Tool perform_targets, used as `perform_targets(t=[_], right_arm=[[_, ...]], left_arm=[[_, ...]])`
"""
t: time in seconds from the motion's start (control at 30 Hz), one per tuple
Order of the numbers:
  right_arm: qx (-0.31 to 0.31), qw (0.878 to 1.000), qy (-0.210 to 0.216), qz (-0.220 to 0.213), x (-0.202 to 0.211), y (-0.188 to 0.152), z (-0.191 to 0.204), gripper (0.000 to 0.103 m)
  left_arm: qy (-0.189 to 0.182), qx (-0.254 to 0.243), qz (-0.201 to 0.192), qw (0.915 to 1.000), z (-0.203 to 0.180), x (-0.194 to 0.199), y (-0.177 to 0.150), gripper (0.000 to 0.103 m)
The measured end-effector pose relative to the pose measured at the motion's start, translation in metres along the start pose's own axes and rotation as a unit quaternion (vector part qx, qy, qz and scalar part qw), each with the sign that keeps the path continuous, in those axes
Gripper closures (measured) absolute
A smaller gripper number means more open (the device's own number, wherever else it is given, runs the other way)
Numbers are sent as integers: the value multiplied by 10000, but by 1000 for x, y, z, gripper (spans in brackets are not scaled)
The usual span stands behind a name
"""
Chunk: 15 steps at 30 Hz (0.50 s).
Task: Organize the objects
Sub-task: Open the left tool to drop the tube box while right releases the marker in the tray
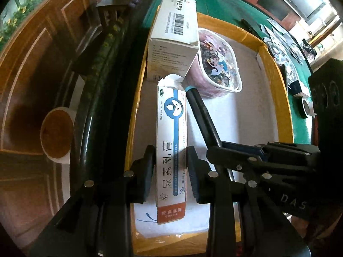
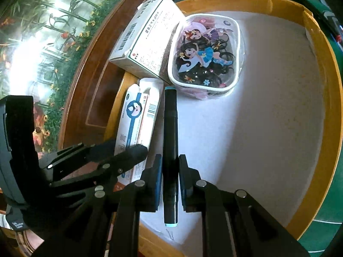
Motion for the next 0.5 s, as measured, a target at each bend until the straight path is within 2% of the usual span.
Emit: perform_targets(t=[0.17,0.3,0.4,0.47,0.5], right_arm=[[-14,9998,184,31,-4,2,2,87],[25,9998,206,26,-1,2,2,87],[71,9998,159,-19,5,2,1,87],[121,9999,92,-81,14,0,0,82],[145,9998,63,-124,18,0,-1,75]], left_arm=[[23,141,-15,9999,1,2,-1,68],[38,243,-49,9997,1,5,-3,61],[-59,323,-129,9994,0,11,-3,52],[-79,372,-201,9991,-1,17,-3,44],[-42,427,-264,9987,0,22,-3,37]])
Point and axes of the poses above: each gripper's, at about its wrist camera, not at the fingertips, and x roughly against the way its jaws point, z to its left, y to its top, the point moved 8 cm from there along -x, roughly the way its jaws point, and after that the axes turned 2 degrees about y, right-handed, at the moved point
